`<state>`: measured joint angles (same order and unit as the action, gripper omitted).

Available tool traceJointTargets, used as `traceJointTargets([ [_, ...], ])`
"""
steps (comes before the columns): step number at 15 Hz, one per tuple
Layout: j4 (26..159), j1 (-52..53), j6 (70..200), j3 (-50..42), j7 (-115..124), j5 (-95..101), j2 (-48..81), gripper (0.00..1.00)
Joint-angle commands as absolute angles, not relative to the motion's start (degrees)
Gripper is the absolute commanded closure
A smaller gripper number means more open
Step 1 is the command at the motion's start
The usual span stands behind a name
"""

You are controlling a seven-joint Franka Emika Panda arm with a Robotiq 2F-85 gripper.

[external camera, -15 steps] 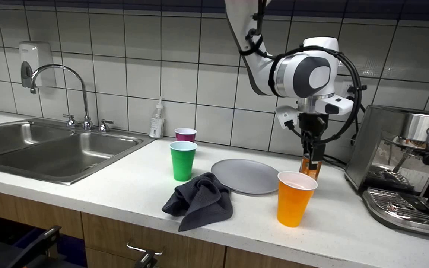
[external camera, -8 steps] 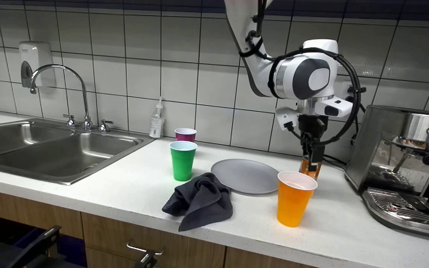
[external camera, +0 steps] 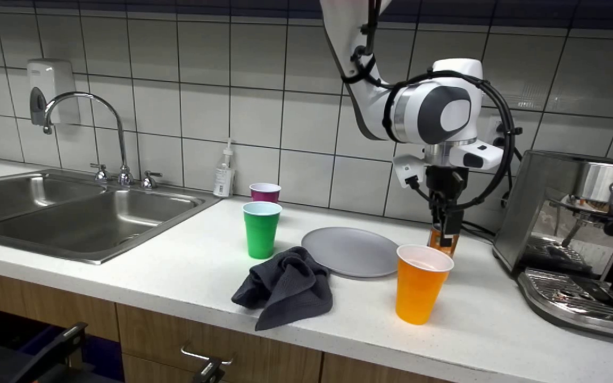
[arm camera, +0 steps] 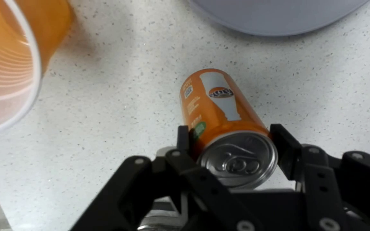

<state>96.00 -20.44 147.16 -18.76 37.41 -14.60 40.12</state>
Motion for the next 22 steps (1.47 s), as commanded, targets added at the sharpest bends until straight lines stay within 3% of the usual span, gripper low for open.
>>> traceJointTargets([
  [1,95.05,-21.00,146.39,-18.68,37.06,-15.73,40.24,0.61],
  [10,95.17,-20.96,146.22,-18.76,37.14,-15.72,40.53,0.61],
  [11,95.22,-20.92,146.23,-18.78,37.22,-15.73,40.51,0.11],
  [14,95.35,-20.91,146.40,-18.79,37.27,-15.80,40.42,0.01],
  [22,97.42,-20.71,147.43,-18.48,36.47,-16.08,38.04,0.00],
])
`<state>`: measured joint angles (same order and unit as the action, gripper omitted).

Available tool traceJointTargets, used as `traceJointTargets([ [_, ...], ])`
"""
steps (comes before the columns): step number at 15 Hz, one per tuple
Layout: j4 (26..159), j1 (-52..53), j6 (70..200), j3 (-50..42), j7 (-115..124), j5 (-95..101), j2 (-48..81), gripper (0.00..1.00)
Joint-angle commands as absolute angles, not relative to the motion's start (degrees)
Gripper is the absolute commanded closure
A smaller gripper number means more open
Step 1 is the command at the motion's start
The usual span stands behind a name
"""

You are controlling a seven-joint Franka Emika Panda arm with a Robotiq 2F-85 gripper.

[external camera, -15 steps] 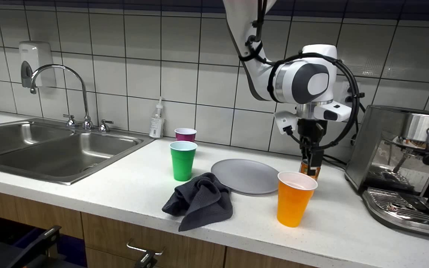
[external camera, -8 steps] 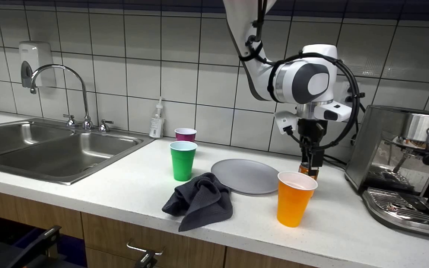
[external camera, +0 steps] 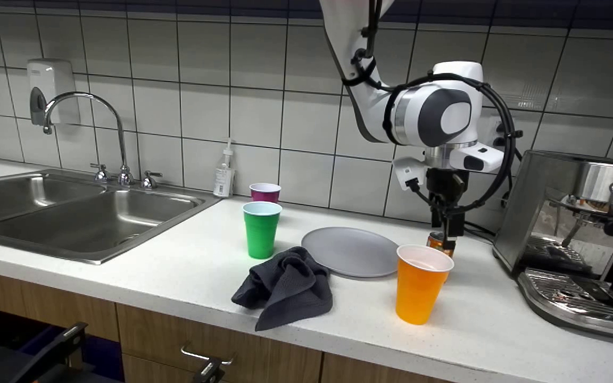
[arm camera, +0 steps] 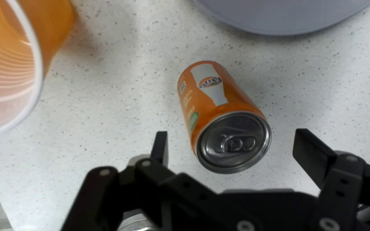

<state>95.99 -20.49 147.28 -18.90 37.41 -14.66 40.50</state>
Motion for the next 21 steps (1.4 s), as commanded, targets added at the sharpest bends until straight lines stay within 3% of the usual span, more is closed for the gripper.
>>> traceJointTargets([
  [1,97.87,-20.65,147.63,-18.43,36.24,-16.05,37.49,0.00],
  [21,116.55,-17.64,147.51,-19.46,29.27,-13.93,19.71,0.00],
])
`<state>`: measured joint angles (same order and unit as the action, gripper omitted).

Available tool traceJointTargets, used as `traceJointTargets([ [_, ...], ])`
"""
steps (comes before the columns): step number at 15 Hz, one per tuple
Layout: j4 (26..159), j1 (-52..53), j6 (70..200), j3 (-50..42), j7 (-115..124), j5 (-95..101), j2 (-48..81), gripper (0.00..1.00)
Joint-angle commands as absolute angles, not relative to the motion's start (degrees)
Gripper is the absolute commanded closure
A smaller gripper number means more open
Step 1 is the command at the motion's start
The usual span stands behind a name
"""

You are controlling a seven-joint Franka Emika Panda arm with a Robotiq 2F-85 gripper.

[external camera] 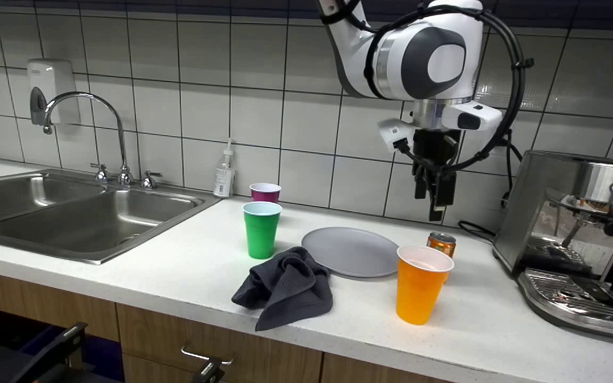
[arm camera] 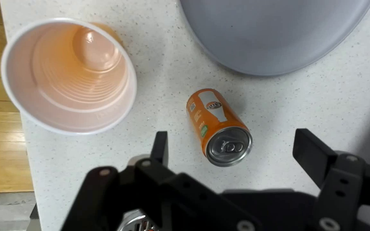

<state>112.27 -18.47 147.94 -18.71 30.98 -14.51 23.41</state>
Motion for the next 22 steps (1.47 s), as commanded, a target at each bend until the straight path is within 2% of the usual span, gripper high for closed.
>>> traceJointTargets([
  [1,117.45,-17.49,147.54,-19.57,29.17,-13.78,19.24,0.00],
  [13,124.41,-16.77,147.82,-21.27,29.57,-11.31,17.39,0.00],
  [22,124.86,-16.44,147.76,-21.13,29.75,-11.65,18.24,0.00],
])
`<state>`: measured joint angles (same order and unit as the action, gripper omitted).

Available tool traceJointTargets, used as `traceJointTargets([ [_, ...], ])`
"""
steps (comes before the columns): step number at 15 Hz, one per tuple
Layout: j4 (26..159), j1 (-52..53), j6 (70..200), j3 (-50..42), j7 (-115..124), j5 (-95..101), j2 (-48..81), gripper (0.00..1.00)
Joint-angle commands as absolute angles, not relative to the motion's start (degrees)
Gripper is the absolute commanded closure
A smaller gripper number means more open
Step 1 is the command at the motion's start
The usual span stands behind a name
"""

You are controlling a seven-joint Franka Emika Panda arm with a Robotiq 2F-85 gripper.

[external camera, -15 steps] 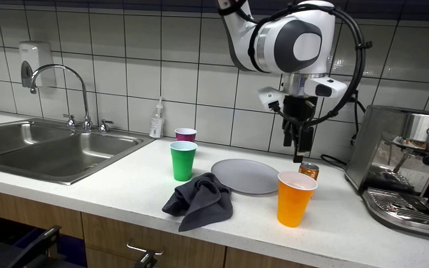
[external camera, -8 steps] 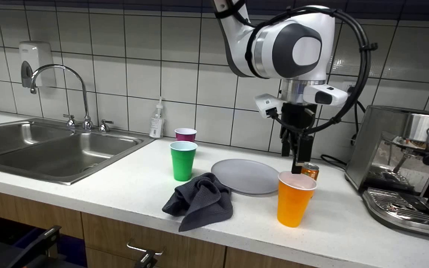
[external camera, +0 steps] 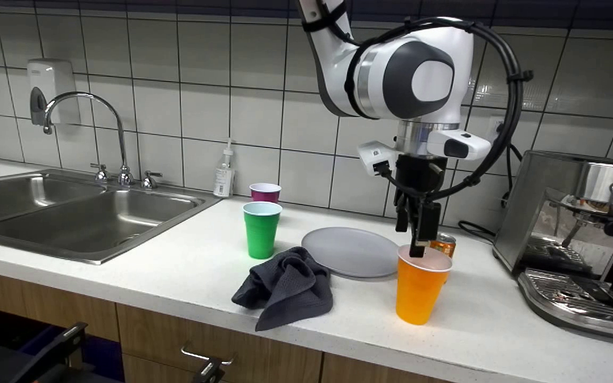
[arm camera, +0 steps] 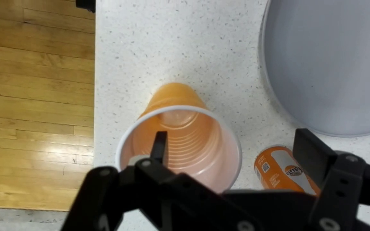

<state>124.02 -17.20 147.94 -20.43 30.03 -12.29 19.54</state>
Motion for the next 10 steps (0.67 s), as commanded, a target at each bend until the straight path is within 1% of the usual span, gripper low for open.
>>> traceJointTargets([
  [1,124.82,-16.43,147.80,-21.13,29.75,-11.68,18.28,0.00],
  [10,123.73,-16.83,147.76,-21.08,29.58,-12.06,19.68,0.00],
])
